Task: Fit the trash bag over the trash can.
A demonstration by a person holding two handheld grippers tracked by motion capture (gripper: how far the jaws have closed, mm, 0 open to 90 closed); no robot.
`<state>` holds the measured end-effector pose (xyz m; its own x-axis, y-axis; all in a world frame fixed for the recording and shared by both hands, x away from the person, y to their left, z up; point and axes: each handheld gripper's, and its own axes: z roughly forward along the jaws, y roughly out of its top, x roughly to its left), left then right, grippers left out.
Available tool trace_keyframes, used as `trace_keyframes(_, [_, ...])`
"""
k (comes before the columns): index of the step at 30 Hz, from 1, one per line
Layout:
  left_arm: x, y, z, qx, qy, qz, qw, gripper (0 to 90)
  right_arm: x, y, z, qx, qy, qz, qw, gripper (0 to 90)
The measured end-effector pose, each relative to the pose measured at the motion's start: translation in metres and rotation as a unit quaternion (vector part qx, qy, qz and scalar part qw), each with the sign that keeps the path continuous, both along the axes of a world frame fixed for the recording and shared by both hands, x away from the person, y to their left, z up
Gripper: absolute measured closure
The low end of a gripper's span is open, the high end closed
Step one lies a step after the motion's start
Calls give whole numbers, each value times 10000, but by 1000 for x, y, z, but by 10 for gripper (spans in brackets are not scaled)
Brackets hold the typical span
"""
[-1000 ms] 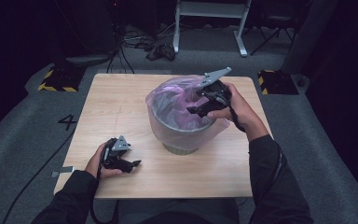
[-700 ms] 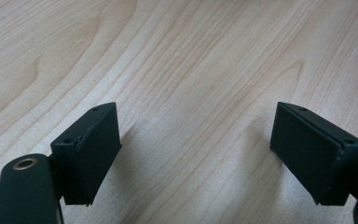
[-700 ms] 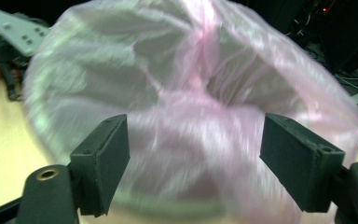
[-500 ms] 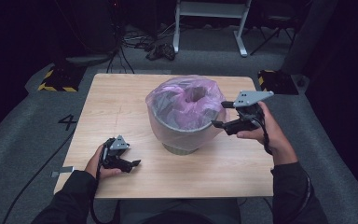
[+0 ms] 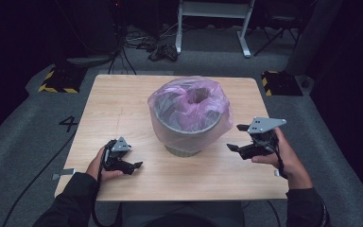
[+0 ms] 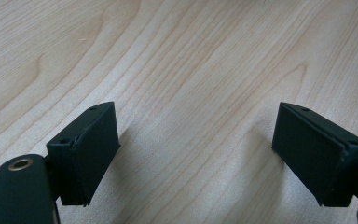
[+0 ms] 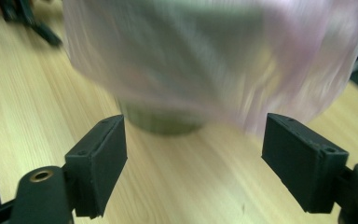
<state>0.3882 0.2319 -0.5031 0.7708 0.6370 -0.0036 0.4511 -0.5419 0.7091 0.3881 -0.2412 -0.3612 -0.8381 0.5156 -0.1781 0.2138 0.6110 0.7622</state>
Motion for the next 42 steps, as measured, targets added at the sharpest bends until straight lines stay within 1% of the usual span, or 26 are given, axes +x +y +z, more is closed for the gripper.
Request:
trace_keyframes(2, [0,0,0,0,0,1,10000,143,0,-4,-12,-135,24,-125,9998,216])
trace_keyframes(4, [0,0,0,-3,3,11,10000,143,0,-7,-26,-259,120,-210,9994,216])
trace_keyframes(5, [0,0,0,-7,4,17,10000,143,0,-8,-31,-345,131,-225,9991,216])
trace_keyframes(7, [0,0,0,-8,3,17,10000,143,-1,-12,-45,-558,189,-298,9978,212])
trace_keyframes(10, [0,0,0,-8,3,18,10000,143,-1,-17,-62,-678,319,-353,9966,208])
trace_keyframes(11, [0,0,0,-7,3,18,10000,143,-2,-20,-70,-751,400,-417,9955,208])
trace_keyframes(12, [0,0,0,-7,2,18,10000,143,-1,-21,-75,-800,415,-436,9950,208])
trace_keyframes(13, [0,0,0,-9,3,18,10000,143,-2,-24,-80,-813,484,-456,9945,208])
trace_keyframes(15, [0,0,0,-8,3,18,10000,143,-2,-30,-91,-736,609,-522,9941,208])
trace_keyframes(18, [0,0,0,-8,3,18,10000,143,-3,-38,-102,-694,695,-599,9934,208])
trace_keyframes(20, [0,0,0,-8,2,19,10000,143,-4,-44,-110,-606,789,-666,9928,208])
trace_keyframes(22, [0,0,0,-9,4,18,10000,143,-5,-49,-115,-519,847,-707,9925,208])
trace_keyframes(24, [0,0,0,-8,3,18,10000,143,-6,-56,-119,-308,893,-769,9926,208])
trace_keyframes(26, [0,0,0,-8,2,19,10000,143,-8,-61,-122,-174,923,-809,9923,205])
trace_keyframes(31, [0,0,0,-7,3,18,10000,143,-9,-70,-132,74,1021,-964,9901,202])
trace_keyframes(32, [0,0,0,-9,2,18,10000,143,-10,-73,-135,110,1036,-1033,9892,202])
trace_keyframes(34, [0,0,0,-9,3,19,10000,143,-11,-77,-137,198,1021,-1080,9887,200])
trace_keyframes(35, [0,0,0,-8,2,18,10000,143,-12,-80,-138,297,1016,-1138,9878,200])
trace_keyframes(36, [0,0,0,-8,2,19,10000,143,-13,-82,-138,337,991,-1195,9873,201])
trace_keyframes(38, [0,0,0,-8,2,18,10000,143,-16,-85,-140,319,879,-1346,9865,198])
trace_keyframes(40, [0,0,0,-10,2,19,10000,143,-17,-88,-141,384,844,-1461,9849,197])
trace_keyframes(41, [0,0,0,-8,2,18,10000,143,-18,-89,-141,365,829,-1509,9844,189])
trace_keyframes(42, [0,0,0,-9,2,19,10000,143,-19,-90,-141,365,838,-1585,9831,190])
